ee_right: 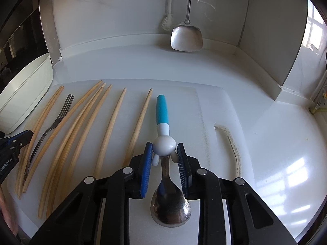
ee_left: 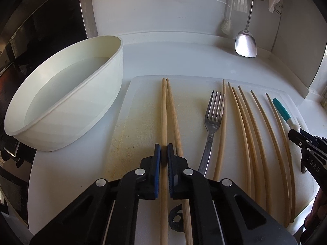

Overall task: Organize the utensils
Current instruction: 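Close the left tool on the chopstick while the right tool grips the blue-handled spoon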

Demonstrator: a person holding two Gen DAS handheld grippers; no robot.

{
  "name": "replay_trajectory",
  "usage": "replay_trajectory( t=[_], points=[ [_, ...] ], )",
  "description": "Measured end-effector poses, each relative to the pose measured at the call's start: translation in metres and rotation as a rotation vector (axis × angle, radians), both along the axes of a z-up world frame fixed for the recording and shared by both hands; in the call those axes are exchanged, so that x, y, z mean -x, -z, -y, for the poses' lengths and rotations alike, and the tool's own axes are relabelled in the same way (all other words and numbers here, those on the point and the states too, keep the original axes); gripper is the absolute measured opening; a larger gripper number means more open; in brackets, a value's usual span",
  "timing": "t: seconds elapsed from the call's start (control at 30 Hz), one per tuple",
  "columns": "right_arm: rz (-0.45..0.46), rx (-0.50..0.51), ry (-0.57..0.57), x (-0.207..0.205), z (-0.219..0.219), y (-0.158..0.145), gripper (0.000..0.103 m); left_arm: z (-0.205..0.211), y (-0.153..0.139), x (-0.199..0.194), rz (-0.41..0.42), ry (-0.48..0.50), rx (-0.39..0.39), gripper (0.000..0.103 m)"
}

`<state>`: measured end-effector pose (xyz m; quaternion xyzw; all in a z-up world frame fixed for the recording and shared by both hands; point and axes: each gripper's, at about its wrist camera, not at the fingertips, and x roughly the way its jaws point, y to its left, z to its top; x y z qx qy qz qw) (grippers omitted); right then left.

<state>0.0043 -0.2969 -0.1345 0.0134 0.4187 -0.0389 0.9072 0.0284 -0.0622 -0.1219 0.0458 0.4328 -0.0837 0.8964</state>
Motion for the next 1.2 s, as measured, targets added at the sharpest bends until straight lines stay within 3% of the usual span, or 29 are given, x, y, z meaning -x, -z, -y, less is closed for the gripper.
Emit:
replay_trajectory(
  t=[0.93,1.03,1.07,1.1,1.2],
  points=[
    [0.086,-0.109,0.009,0.013,0.011,-0.021,0.02,-0.015,-0.026,0.0,0.017,-0.013,0.094,0.007],
    [0.093,-0.115,0.006,0.013,0.01,-0.023,0.018,-0.015,-0.03,0.0,0.021,-0.014,0.096,0.007],
    [0.096,-0.119,0.003,0.013,0.01,-0.023,0.014,-0.015,-0.031,0.0,0.025,-0.015,0.096,0.007],
    [0.098,-0.119,0.001,0.013,0.01,-0.024,0.002,-0.016,-0.033,0.0,0.028,-0.014,0.096,0.007],
    [0.089,-0.115,0.006,0.009,0.012,-0.023,0.0,-0.017,-0.036,-0.001,0.029,-0.016,0.1,0.007]
  ],
)
